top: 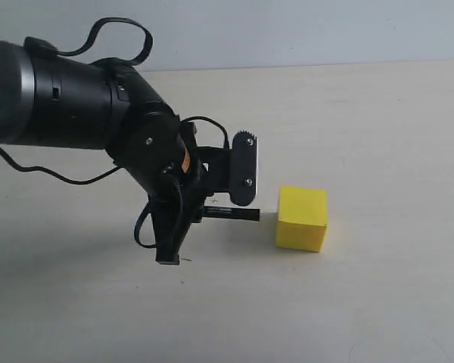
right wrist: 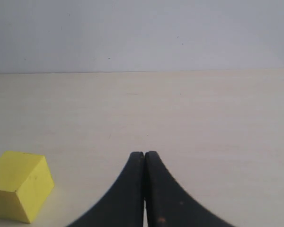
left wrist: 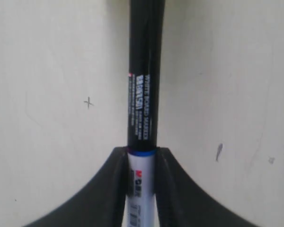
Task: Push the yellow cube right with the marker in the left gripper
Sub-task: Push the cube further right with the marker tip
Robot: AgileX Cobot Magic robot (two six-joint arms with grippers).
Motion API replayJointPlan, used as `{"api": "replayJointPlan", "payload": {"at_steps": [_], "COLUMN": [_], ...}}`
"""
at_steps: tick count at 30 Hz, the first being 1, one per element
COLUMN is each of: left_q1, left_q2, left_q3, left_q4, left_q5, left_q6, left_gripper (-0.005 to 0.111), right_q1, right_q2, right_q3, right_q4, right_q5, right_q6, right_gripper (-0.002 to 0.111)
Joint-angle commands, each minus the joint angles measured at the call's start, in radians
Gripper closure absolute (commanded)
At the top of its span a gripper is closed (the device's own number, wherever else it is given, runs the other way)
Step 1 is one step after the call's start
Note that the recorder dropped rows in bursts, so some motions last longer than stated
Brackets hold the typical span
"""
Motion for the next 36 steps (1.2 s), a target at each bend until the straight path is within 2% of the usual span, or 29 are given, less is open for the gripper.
{"api": "replayJointPlan", "payload": {"at_steps": [1,4,8,14,19,21,23,29,36], "left_q1": [0.067,0.105,0.112,0.035,-0.061,-0.08,-0.08,-0.006,-0.008], "left_q2": [-0.007,-0.007,-0.007,0.066,0.19,0.21,0.21,0.197,0.189], "left_q3": [-0.019,-0.019,-0.019,-0.056,-0.207,-0.241,-0.243,-0.241,-0.229], "left_q4": [0.032,0.03,0.029,0.006,-0.006,0.006,0.029,0.03,0.0], "left_q5": [0.138,0.198,0.164,0.023,0.084,0.112,0.131,0.275,0.265], "left_q6": [-0.069,-0.069,-0.066,-0.06,-0.067,-0.097,-0.135,-0.149,-0.138], "left_gripper": [0.107,0.107,0.107,0.107,0.107,0.107,0.107,0.107,0.107], "right_q1": [0.004,0.004,0.004,0.004,0.004,0.004,0.004,0.004,0.004], "right_q2": [-0.004,-0.004,-0.004,-0.004,-0.004,-0.004,-0.004,-0.004,-0.004], "right_q3": [0.004,0.004,0.004,0.004,0.004,0.004,0.004,0.004,0.004], "right_q4": [-0.001,-0.001,-0.001,-0.001,-0.001,-0.001,-0.001,-0.001,-0.001], "right_q5": [-0.011,-0.011,-0.011,-0.011,-0.011,-0.011,-0.011,-0.011,-0.011], "right_q6": [-0.001,-0.001,-0.001,-0.001,-0.001,-0.001,-0.001,-0.001,-0.001], "right_gripper": [0.108,0.108,0.108,0.108,0.108,0.108,0.108,0.108,0.108]}}
